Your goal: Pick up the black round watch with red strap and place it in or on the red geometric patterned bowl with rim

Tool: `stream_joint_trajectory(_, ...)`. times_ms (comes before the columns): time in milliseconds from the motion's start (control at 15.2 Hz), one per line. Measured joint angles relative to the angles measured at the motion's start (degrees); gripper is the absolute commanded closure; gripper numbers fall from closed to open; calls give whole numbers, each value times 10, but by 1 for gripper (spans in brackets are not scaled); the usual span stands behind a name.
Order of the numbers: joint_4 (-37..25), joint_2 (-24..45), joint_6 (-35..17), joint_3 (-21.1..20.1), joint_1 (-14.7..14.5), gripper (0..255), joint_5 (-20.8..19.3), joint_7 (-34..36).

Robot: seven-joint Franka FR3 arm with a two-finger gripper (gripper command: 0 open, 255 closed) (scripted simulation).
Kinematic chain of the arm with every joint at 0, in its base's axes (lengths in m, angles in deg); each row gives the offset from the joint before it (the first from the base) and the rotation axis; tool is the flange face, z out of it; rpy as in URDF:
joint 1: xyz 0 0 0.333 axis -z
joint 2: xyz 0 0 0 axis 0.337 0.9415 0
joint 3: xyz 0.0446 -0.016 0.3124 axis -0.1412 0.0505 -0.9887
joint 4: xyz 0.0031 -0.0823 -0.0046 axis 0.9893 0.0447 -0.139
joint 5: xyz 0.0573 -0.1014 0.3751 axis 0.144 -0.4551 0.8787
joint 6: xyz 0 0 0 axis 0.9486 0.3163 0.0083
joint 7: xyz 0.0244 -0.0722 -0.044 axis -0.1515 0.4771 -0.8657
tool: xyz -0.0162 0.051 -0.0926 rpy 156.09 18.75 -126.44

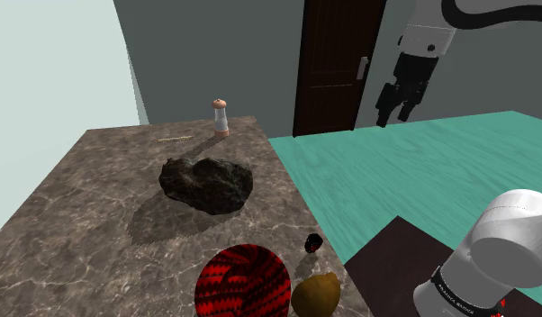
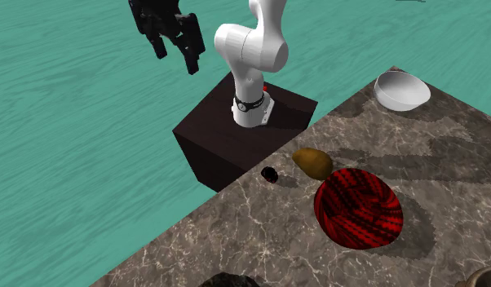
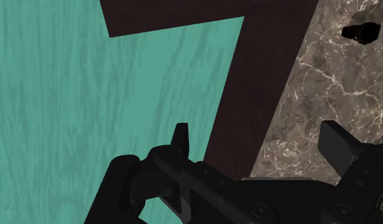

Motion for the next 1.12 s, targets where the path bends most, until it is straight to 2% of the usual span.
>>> stream_joint_trajectory(198,23,-10,-12,-10,-3,0,7,10)
stream_joint_trajectory(528,90,-15,-72,-57,-20,0,39,56)
stream_joint_trajectory(1122,193,20,-209,-159,-63,0,110,143)
